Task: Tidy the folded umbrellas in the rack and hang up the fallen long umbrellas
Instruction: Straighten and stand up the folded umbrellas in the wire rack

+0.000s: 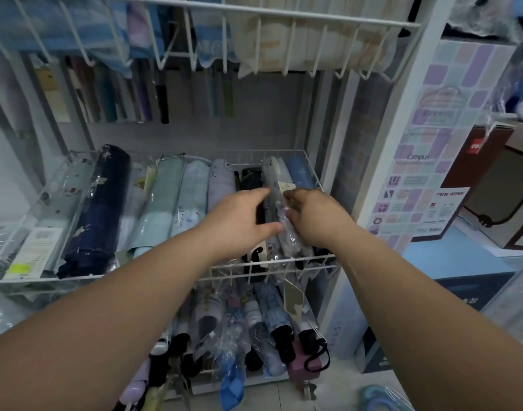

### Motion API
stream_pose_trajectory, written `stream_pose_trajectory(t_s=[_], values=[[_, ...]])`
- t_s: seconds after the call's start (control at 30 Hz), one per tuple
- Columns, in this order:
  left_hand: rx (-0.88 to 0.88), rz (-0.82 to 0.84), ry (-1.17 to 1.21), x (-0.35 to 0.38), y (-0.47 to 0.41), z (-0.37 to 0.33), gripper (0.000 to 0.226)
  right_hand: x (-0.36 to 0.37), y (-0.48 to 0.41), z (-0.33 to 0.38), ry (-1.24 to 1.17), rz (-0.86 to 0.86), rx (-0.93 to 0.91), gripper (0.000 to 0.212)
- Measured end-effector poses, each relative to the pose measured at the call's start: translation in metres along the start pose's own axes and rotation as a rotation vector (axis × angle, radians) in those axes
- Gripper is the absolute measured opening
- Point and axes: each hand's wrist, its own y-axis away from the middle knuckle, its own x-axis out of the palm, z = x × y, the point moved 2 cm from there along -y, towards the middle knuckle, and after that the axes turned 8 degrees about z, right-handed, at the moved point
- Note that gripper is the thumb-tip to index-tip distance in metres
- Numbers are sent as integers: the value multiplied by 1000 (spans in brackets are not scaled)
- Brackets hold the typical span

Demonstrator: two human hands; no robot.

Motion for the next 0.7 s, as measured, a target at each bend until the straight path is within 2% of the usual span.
stream_pose_trajectory(t_s=[0.1,0.2,0.4,0.57,0.7], values=[[-30,-78,-60,-29,25,26,76,-9,5,23,144,-81,-34,41],[-107,-139,-102,-60,48,58,74,-12,4,63,37,-151,-136,41],[-225,-249,-174,-103,84,107,67,6,-5,151,-197,34,-276,43],[-349,-318,-255,-117,111,148,60,34,-8,209,-352,91,-311,41],[-410,-217,-57,-112,121,167,49,56,-12,241,-478,108,-342,43]])
